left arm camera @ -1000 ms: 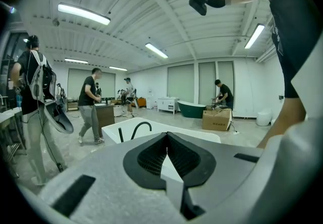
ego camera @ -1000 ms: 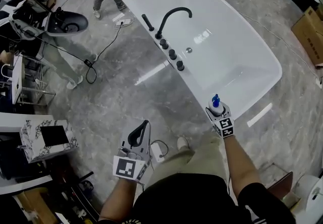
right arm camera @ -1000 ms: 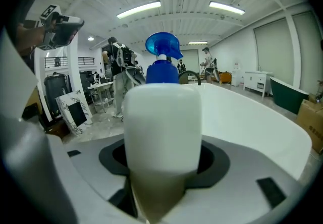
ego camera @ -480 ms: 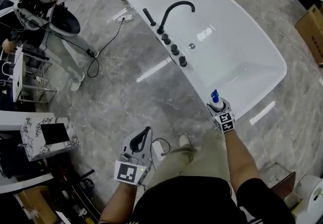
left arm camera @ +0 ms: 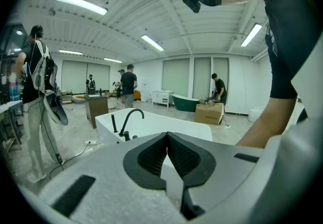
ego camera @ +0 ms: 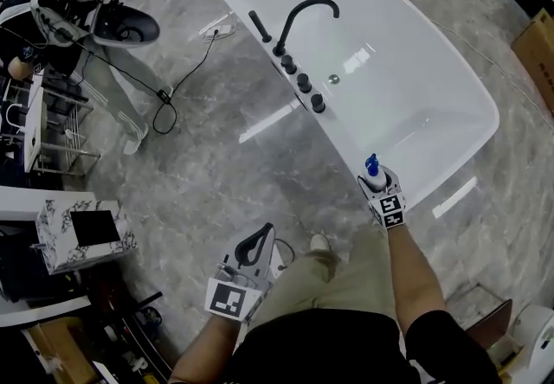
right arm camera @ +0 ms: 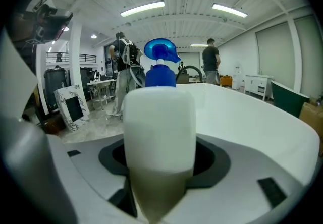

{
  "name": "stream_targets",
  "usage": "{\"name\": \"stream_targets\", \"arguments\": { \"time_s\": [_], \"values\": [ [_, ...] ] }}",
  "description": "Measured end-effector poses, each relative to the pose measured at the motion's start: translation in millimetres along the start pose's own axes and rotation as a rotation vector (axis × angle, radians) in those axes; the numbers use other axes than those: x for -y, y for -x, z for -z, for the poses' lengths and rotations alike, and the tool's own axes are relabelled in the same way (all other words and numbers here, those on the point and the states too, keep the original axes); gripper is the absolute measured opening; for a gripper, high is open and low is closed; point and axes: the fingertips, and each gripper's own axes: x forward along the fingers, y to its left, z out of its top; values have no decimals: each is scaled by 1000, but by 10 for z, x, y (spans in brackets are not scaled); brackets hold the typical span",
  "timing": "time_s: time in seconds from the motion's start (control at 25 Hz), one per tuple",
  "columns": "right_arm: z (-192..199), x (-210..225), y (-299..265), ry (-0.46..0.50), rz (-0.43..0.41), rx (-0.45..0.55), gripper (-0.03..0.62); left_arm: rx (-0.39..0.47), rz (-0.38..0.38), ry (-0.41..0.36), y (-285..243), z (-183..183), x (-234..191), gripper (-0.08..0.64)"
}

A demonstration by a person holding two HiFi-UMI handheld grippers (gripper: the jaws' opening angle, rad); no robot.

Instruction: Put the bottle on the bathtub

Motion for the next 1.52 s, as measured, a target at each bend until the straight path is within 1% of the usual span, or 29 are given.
{"name": "stream_targets", "arguments": {
  "time_s": [0.2,0.32,0.56,0.88,1.16,1.32,1.52],
  "values": [
    [121,-50,144,2,8,-15,261,-4,2,11,68,20,75,9],
    [157,-109,260,5,5,-32,261,4,20,-5,108,0,153,9],
    [155,-141,467,-9,2,-64,262,9,26,-9,154,-202,227,9],
    [245,-209,702,-33,-12,-107,267,18,28,-50,187,-517,212,9],
    [200,-182,906,-39,7,-116,267,57,62,-90,134,-710,304,9],
    [133,-208,1076,-54,-3,-115,267,80,78,-91,99,-835,336,9],
    [17,-336,1381,-16,-27,-146,268,158,101,-80,87,-1017,327,9]
  ]
}}
